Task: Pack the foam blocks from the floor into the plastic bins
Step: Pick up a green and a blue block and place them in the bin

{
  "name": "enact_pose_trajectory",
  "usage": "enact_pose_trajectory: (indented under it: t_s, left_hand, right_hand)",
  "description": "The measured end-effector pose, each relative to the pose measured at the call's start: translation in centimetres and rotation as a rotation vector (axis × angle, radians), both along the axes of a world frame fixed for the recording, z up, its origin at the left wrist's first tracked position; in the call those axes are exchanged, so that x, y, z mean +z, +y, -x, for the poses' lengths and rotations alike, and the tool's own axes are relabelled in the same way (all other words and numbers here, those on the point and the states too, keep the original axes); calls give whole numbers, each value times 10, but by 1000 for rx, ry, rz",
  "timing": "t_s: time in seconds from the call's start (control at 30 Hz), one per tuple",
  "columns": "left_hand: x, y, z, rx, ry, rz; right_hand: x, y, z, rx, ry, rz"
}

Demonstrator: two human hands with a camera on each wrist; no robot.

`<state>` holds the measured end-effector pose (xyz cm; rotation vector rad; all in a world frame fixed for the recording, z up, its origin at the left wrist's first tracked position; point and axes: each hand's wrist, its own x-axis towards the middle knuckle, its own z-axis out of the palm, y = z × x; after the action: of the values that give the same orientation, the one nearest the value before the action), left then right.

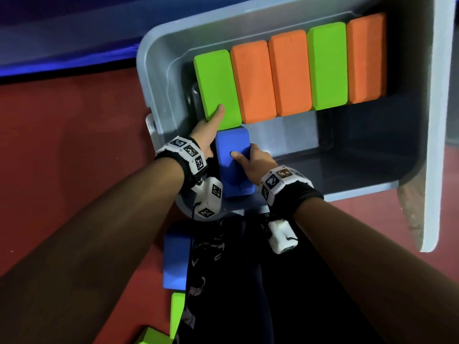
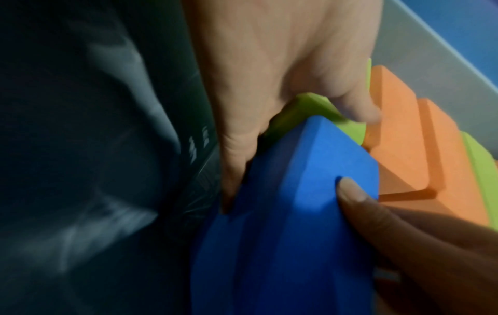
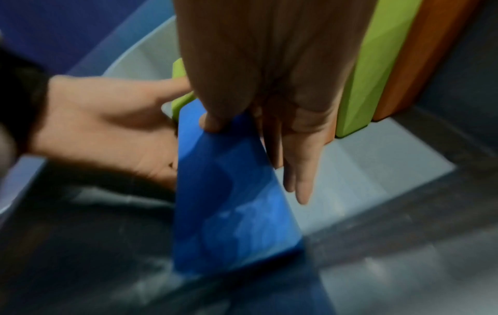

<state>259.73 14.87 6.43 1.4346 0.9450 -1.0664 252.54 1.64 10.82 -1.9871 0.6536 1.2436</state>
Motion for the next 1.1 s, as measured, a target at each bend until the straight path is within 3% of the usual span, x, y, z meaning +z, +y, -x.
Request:
enact_pose_trajectory:
  t_s: [0.1, 0.23, 0.43, 0.63, 0.8, 1.1]
  left_hand:
    - [28, -5, 9, -89, 18, 101]
    - [19, 6, 19, -100, -33, 147]
    - [23, 14, 14, -173, -40, 121]
    - [20, 1, 19, -299, -241, 71]
    - [18, 9, 15, -343, -200, 85]
    - [-1, 4, 18, -399, -240, -158]
  right_hand:
    - [-8, -8, -9, 64, -29, 29]
    - [-14, -5, -13, 126, -60, 27]
    - [-16, 8, -15, 81, -49, -13]
    - [-22, -2, -11, 35, -66, -95]
    - [-26, -2, -12, 64, -71, -158]
    - [-18, -11, -17, 96, -20, -139]
